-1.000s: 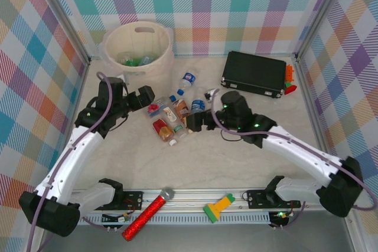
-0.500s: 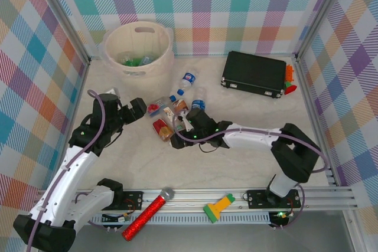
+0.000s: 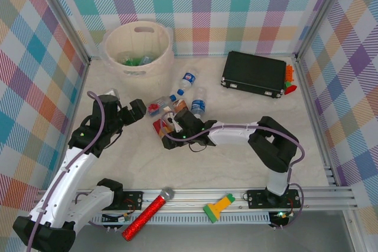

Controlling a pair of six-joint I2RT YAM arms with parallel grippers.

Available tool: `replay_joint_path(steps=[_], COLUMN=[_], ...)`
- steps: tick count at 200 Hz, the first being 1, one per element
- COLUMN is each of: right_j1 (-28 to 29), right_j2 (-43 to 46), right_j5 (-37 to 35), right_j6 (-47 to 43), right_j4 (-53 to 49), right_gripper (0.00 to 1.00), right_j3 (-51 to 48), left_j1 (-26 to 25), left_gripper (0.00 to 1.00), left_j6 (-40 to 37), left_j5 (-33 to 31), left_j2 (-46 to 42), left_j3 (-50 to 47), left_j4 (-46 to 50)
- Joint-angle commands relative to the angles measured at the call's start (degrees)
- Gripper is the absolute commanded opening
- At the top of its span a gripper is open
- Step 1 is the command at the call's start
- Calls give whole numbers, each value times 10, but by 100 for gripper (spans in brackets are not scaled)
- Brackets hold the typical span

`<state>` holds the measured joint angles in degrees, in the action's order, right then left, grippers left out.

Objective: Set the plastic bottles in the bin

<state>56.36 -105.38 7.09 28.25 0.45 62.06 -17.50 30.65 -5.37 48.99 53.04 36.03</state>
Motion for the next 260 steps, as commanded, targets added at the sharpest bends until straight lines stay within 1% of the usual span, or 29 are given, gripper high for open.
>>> replay_joint_path(steps=[1,6,13,24,90,100,112,132,142,154,163,212,241,260], right_j1=[5,4,5,5,13,13,15,19,20,24,27,40,39,40], right_j2=[-26,-30,-35,-41,-56,-62,-65,-59,-53,-42,-31,57,131,175], right_j5=[0,0,0,3,-20,-22,-21,-24,-27,-32,-39,-73,-88,-89], right_j6=[6,5,5,4,13,12,10,7,3,-2,-7,-34,-45,-50], right_j4=[0,0,1,-4,-16,-16,-16,-15,-17,-17,-18,4,26,38], right_gripper=[63,63,59,57,58,56,49,44,39,34,32,33,33,34], right_j3=[19,21,24,30,38,42,45,43,42,38,34,-8,-41,-59], left_j1=[-3,-3,-3,-3,-3,-3,-3,-3,-3,-3,-3,-3,-3,-2], left_gripper=[100,100,100,100,99,99,100,100,99,99,100,100,100,100], left_j6=[0,-1,-1,-2,-1,-1,-1,-1,-2,1,6,47,67,84], left_j5=[9,8,7,7,10,11,12,7,8,9,12,58,105,137], left_j2=[-6,-6,-6,-6,-5,-4,-4,-8,-10,-11,-11,-7,-9,-12], left_j3=[3,4,5,7,6,6,7,8,8,8,7,-10,-18,-28], left_j4=[6,6,7,10,7,6,9,15,18,18,18,-7,-44,-86])
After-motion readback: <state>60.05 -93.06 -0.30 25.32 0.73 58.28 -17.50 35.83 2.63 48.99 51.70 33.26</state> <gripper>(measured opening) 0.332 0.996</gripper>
